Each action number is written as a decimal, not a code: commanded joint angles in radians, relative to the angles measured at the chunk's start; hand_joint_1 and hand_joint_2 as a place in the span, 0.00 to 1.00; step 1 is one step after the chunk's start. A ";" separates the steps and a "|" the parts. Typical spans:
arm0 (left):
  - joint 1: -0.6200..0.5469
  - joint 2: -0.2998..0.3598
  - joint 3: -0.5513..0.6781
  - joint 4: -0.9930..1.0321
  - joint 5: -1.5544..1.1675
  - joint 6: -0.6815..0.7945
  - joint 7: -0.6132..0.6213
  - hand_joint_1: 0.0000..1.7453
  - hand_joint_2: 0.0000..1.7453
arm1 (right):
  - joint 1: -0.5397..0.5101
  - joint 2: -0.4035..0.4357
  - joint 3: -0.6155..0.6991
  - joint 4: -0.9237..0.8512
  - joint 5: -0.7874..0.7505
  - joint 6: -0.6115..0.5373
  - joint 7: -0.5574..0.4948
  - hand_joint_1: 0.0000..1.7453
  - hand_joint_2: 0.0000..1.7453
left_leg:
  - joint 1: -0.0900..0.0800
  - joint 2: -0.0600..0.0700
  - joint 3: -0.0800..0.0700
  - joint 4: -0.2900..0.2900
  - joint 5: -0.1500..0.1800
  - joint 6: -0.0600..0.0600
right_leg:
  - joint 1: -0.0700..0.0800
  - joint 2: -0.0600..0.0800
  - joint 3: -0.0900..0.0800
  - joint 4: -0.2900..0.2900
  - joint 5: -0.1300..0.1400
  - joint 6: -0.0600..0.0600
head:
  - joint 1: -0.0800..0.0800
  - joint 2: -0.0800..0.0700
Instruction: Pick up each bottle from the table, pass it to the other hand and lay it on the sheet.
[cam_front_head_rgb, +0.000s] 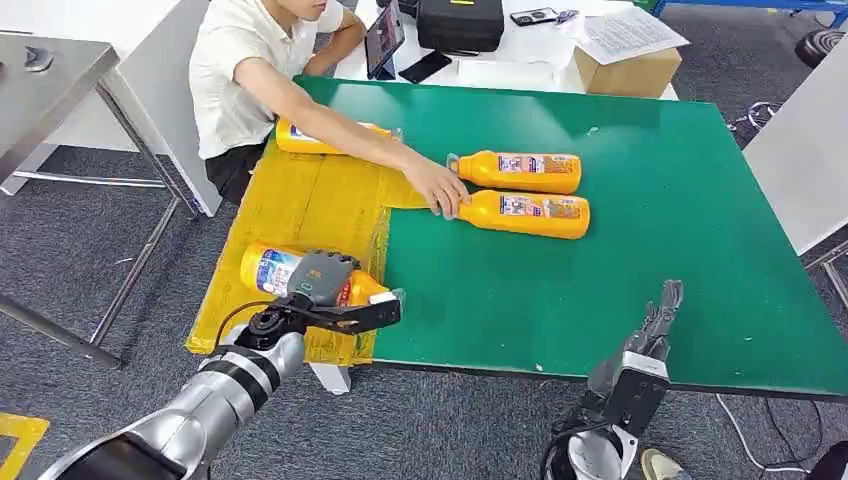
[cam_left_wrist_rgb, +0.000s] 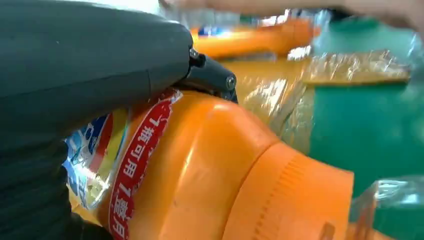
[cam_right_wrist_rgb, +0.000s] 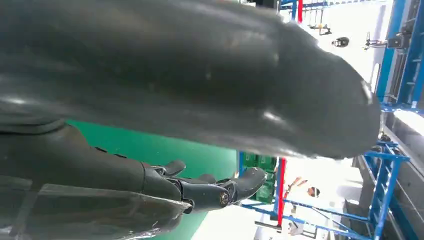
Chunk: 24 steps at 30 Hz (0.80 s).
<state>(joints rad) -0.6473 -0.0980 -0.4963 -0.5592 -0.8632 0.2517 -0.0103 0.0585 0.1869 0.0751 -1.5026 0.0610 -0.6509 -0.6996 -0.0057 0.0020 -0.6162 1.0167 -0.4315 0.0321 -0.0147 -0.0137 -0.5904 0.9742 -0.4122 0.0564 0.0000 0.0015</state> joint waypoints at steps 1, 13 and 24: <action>-0.074 -0.033 0.212 0.154 0.261 -0.210 -0.110 0.00 1.00 | -0.008 0.015 -0.053 0.017 0.000 0.033 0.001 0.00 0.00 | 0.001 0.002 0.004 0.000 -0.002 -0.002 | 0.001 0.003 0.004 0.000 -0.001 -0.002 | 0.000 0.000; -0.076 -0.068 0.198 0.108 0.370 -0.415 -0.166 0.00 1.00 | -0.018 0.005 -0.024 0.033 -0.003 0.028 0.001 0.00 0.00 | 0.001 -0.002 0.005 -0.001 -0.001 -0.002 | 0.001 0.000 0.006 -0.001 -0.001 -0.002 | -0.001 0.000; -0.043 -0.081 0.175 0.076 0.441 -0.390 -0.188 0.00 1.00 | -0.019 0.000 -0.007 0.054 -0.009 0.011 0.001 0.00 0.00 | 0.001 0.000 0.006 -0.001 -0.001 -0.002 | 0.001 0.000 0.006 -0.001 -0.001 -0.002 | -0.001 0.000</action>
<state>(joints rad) -0.7039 -0.1721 -0.3052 -0.4952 -0.4509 -0.1720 -0.1655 0.0625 0.1999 0.0553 -1.5007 0.0561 -0.6214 -0.6996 -0.0060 0.0004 -0.6138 1.0167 -0.4313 0.0322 -0.0149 -0.0156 -0.5869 0.9742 -0.4122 0.0565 -0.0008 0.0015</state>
